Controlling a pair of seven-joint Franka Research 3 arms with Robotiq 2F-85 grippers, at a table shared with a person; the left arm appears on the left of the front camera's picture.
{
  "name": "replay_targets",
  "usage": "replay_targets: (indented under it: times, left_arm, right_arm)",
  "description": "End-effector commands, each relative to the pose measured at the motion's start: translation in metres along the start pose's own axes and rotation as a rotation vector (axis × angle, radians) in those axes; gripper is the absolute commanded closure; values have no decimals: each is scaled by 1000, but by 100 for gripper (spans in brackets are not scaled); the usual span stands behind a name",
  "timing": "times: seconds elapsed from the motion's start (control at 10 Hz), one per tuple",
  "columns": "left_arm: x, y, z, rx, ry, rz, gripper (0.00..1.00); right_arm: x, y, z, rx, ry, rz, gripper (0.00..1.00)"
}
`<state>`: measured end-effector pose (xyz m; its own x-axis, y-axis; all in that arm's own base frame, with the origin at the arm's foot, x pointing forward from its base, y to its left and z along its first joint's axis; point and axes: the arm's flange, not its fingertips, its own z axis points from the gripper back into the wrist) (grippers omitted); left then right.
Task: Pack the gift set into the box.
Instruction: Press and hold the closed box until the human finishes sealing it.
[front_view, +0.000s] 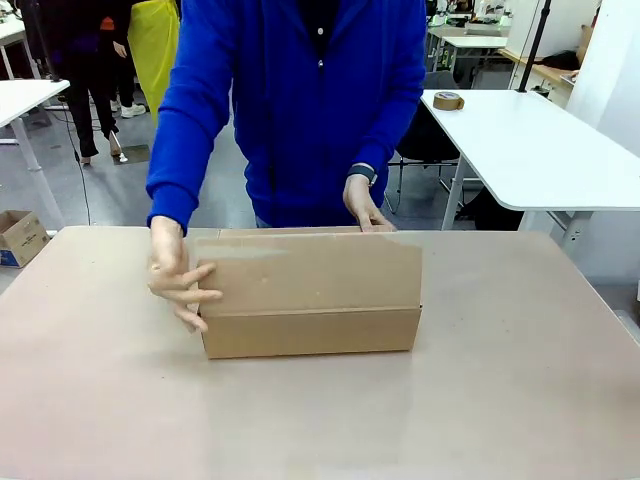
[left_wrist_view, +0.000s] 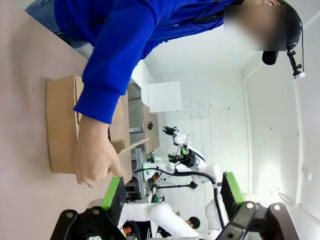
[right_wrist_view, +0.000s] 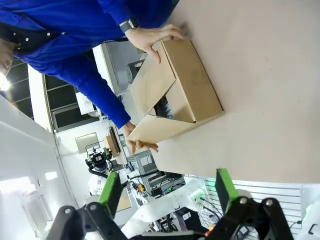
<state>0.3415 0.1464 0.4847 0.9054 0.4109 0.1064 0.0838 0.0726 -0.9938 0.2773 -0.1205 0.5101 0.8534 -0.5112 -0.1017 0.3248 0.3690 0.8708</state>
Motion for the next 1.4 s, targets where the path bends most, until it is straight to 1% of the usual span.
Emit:
replay_targets:
  times: [0.0,1.3]
  left_arm:
    - [-2,-1,0,-11,2,-10,0]
    - [-2,-1,0,-11,2,-10,0]
  right_arm:
    - [0,0,-2,25,1,24,0]
    - [0,0,-2,25,1,24,0]
